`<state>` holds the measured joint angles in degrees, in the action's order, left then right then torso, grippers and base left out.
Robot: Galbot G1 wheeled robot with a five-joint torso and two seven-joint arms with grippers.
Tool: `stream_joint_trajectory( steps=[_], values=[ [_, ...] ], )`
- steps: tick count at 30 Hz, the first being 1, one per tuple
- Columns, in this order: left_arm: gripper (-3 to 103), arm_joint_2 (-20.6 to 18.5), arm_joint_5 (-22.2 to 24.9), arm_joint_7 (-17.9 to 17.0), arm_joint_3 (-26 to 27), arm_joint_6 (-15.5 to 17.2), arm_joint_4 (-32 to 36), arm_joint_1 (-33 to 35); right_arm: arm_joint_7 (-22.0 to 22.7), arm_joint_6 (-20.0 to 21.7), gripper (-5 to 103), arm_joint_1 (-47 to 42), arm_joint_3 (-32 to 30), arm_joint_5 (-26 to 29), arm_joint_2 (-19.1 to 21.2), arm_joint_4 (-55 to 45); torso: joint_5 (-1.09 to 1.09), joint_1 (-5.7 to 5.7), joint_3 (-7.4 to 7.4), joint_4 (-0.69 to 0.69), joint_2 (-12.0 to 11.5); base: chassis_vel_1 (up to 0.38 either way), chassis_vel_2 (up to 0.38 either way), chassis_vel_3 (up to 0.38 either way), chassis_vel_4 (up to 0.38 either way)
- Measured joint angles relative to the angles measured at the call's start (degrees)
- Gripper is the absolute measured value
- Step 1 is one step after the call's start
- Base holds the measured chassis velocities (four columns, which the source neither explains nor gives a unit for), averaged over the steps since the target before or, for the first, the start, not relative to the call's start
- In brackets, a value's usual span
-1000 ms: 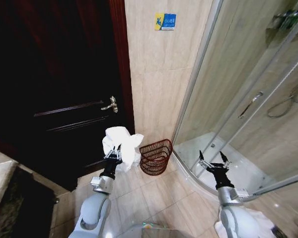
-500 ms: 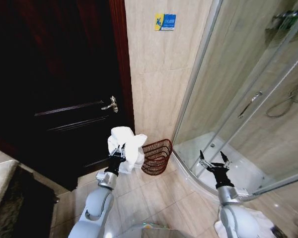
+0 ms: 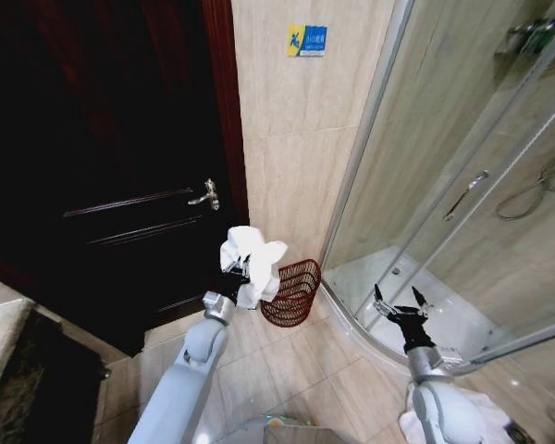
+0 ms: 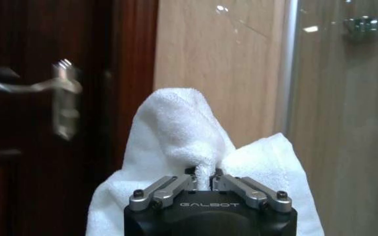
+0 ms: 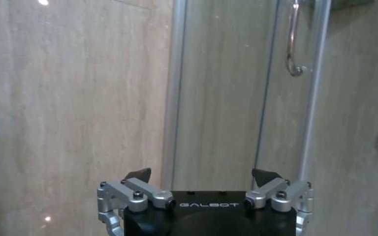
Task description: Discard the used towel into the hamper.
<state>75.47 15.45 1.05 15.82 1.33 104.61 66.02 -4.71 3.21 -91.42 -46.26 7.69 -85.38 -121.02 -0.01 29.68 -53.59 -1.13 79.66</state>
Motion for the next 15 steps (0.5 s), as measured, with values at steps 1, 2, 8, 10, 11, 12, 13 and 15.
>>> stream_joint_trajectory(
  steps=[1,2,8,10,11,12,13,15],
  values=[
    [6,-0.8,1.6,0.6,-1.1,0.1,-0.8,-1.2,0.3,0.5,100,0.3,0.0,-0.4,-0.3,0.0,0.00,0.00,0.00,0.00,0.0,0.000,0.000,0.000,0.000],
    [6,-0.8,1.6,0.6,-1.1,0.1,-0.8,-1.2,0.3,0.5,100,0.3,0.0,-0.4,-0.3,0.0,0.00,0.00,0.00,0.00,0.0,0.000,0.000,0.000,0.000],
    [6,-5.1,7.2,5.9,-8.0,0.0,-4.9,-8.3,1.7,3.2,100,2.0,0.3,-1.9,-1.8,0.1,0.01,0.00,0.00,0.00,0.0,0.000,0.000,0.000,0.000],
    [6,-5.5,7.9,6.2,-9.5,0.0,-5.7,-9.8,1.8,3.6,100,2.4,0.3,-2.0,-2.1,0.0,0.00,0.00,0.00,0.00,0.0,0.000,0.000,0.000,0.000],
    [6,-5.6,8.3,6.4,-10.4,-0.1,-6.3,-10.7,1.9,3.7,100,2.5,0.2,-2.0,-2.5,-0.1,0.01,0.00,0.00,0.00,0.0,0.000,0.000,0.000,0.000],
    [6,-5.5,8.5,6.4,-10.9,-0.1,-6.8,-11.4,1.9,3.7,100,2.6,0.1,-2.0,-2.6,-0.2,0.01,0.00,0.00,0.01,0.0,0.000,0.000,0.000,0.000],
    [6,-5.3,8.4,6.2,-11.4,-0.2,-7.4,-12.0,1.9,3.7,100,2.5,0.0,-2.0,-2.8,-0.3,0.01,0.00,0.00,0.00,0.0,0.000,0.000,0.000,0.000],
    [6,-5.0,8.3,6.0,-11.6,-0.2,-7.9,-12.2,1.9,3.7,100,2.5,0.0,-2.0,-2.9,-0.4,0.01,0.00,0.00,0.00,0.0,0.000,0.000,0.000,0.000]
  ],
)
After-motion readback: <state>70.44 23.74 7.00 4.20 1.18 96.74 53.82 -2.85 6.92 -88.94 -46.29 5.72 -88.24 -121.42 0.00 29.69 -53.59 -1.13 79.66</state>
